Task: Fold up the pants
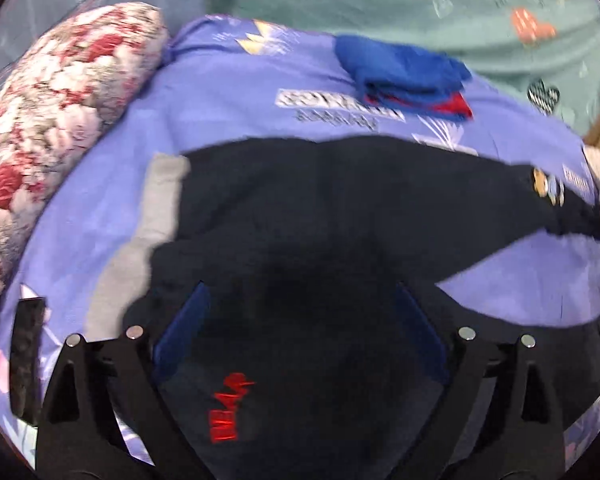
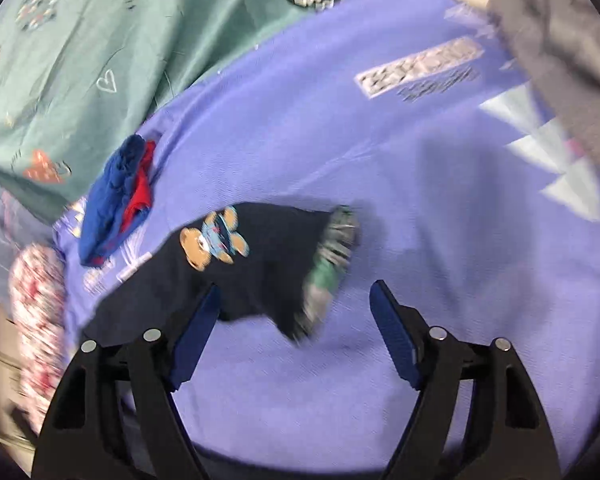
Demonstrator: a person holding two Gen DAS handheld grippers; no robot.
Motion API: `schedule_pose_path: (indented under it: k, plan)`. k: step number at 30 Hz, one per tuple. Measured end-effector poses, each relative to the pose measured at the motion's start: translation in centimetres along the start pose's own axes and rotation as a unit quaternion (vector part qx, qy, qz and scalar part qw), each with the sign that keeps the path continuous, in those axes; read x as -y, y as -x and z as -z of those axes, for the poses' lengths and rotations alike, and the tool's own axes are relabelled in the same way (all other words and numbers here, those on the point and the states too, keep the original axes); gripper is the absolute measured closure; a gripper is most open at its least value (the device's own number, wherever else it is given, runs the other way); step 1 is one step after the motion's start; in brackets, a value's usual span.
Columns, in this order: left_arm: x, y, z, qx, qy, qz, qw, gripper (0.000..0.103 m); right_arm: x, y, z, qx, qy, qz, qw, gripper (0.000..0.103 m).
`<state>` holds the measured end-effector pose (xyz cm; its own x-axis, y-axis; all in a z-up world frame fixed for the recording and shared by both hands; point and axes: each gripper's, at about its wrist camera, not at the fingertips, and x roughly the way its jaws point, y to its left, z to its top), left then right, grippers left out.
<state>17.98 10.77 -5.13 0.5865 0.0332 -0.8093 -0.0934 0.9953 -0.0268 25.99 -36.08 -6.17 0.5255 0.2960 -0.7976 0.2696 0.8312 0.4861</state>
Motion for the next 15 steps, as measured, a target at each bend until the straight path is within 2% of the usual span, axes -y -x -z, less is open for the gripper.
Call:
schedule_pose_path:
  k: [2, 4, 6, 7, 9, 11, 13, 14, 15]
  plan:
    - [1.0, -1.9, 0.6, -0.024, -0.010, 0.000, 0.9997, 0.009, 0.1, -1.5, -0.9, -0.020, -0.017, -0.024, 0.999, 0.048]
    - [1.2, -3.0, 1.3, -0.042, -0.011, 0.001, 0.9990, 0.009, 0.2, -3.0, -1.6, -0.038, -0.031, -0.021, 0.999, 0.078]
    - [1.2, -3.9, 1.8, -0.059, -0.001, 0.004, 0.9982, 0.009, 0.0, -3.4, -2.0, -0.036, -0.027, -0.013, 0.999, 0.091]
    - [0.9, -4.2, 1.9, -0.063, 0.006, 0.008, 0.9979, 0.009, -0.6, -3.0, -2.0, -0.027, -0.013, -0.007, 1.000, 0.093]
    - [0.1, -4.2, 2.2, -0.068, 0.022, 0.017, 0.9973, 0.008, -2.4, -0.6, -2.3, 0.018, 0.043, 0.000, 0.999, 0.094]
    - [-0.3, -4.2, 2.3, -0.069, 0.025, 0.021, 0.9971, 0.008, -4.8, 3.0, -2.2, 0.078, 0.128, -0.004, 0.989, 0.094]
    - [-0.5, -4.1, 2.3, -0.069, 0.022, 0.023, 0.9971, 0.008, -5.7, 5.5, -1.8, 0.114, 0.191, -0.015, 0.975, 0.094]
    - [-0.5, -4.0, 2.4, -0.069, 0.021, 0.024, 0.9971, 0.008, -5.4, 5.8, -1.8, 0.115, 0.212, -0.009, 0.970, 0.094]
    - [-0.6, -4.1, 2.3, -0.071, 0.022, 0.025, 0.9969, 0.008, -4.5, 5.1, -2.2, 0.097, 0.218, 0.016, 0.971, 0.093]
